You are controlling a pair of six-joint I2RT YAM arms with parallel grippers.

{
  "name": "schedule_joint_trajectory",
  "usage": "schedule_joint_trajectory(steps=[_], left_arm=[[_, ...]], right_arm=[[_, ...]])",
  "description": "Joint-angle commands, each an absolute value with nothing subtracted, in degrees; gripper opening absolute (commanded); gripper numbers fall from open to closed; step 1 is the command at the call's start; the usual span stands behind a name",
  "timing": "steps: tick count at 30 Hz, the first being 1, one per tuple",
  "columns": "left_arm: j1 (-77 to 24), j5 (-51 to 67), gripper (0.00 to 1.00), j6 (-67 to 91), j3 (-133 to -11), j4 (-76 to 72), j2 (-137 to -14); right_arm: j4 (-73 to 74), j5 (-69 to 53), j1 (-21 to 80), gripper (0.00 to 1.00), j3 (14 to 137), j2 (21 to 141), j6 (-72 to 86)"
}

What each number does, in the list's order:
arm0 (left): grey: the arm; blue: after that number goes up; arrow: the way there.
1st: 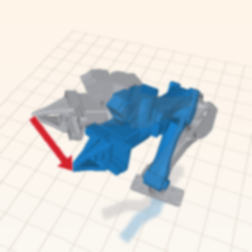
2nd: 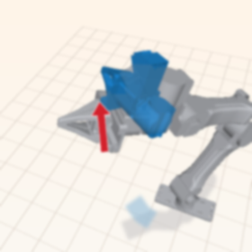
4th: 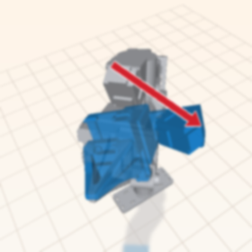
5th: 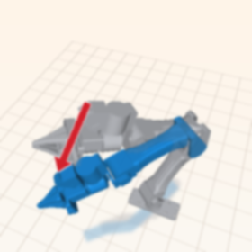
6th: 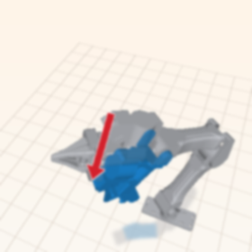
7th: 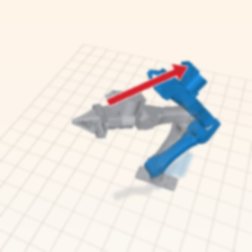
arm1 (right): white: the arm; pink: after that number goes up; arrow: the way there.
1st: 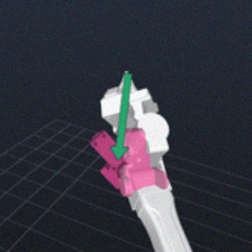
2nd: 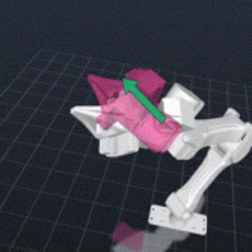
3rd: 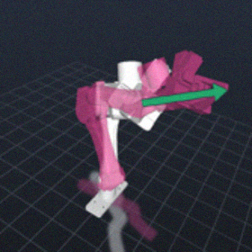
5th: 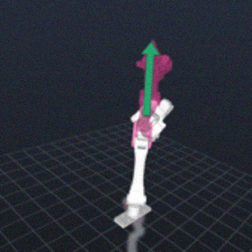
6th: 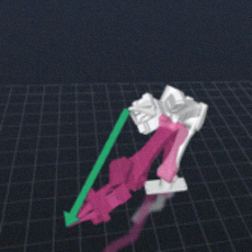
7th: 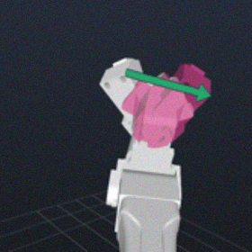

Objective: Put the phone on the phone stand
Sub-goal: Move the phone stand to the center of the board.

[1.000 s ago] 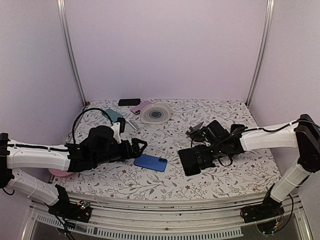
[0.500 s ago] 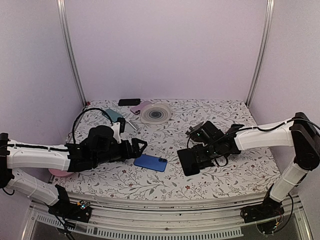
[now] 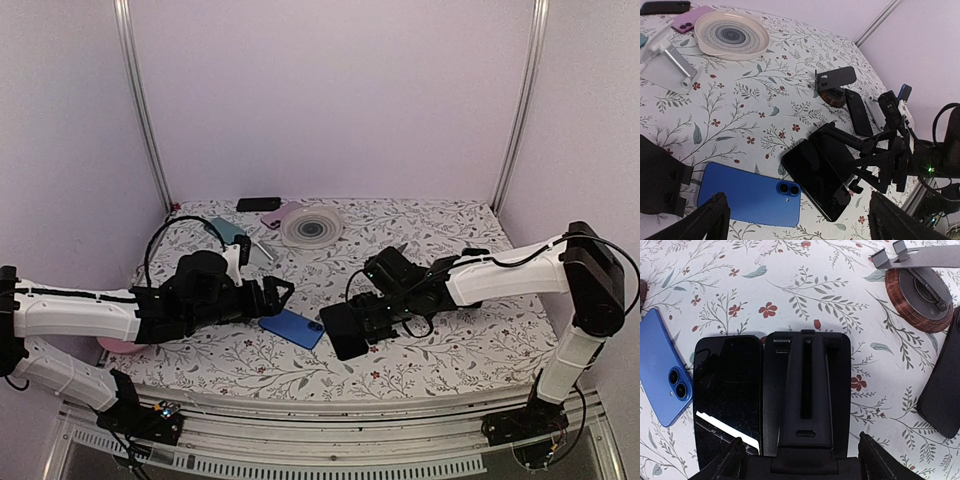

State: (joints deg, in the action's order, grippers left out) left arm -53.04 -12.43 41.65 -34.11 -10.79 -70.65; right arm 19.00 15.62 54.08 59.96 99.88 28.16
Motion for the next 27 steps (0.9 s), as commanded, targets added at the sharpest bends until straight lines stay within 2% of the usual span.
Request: schedule_joint_trajectory(steps=[1,12,14,18,21,24,27], left_arm=[[-52.04,-12.52,0.97,41.53,-34.04,-10.03,-69.32],[-52.06,-12.0,0.97,41.92,-33.63,-10.91,-69.61],[-52.04,-12.04,0.97,41.92,-33.58,-10.9,-69.48],[-52.08,-12.12,0.97,41.84,-33.44,-10.9,-69.36],[-52.05,-12.13,0.97,41.84,-33.34,-10.9,-69.25],[-52.07,-12.17,0.97,41.88,-33.31,-10.9,-69.25],[-52.08,-12.14,0.97,41.84,-33.36,-10.9,-69.26]], right_arm=[[16.8,17.09,54.62,0.54,61.14,99.66,31.04],[20.76,25.51,53.3,0.56,60.96,98.73,33.86],[20.79,25.09,53.12,0.61,61.0,98.79,34.26],[20.32,24.09,53.14,0.81,61.08,98.09,33.97],[20.13,23.76,53.14,0.91,61.04,96.92,33.63],[19.63,22.94,53.08,0.98,61.08,95.09,32.91],[19.39,21.72,53.09,1.0,60.92,92.98,32.38]])
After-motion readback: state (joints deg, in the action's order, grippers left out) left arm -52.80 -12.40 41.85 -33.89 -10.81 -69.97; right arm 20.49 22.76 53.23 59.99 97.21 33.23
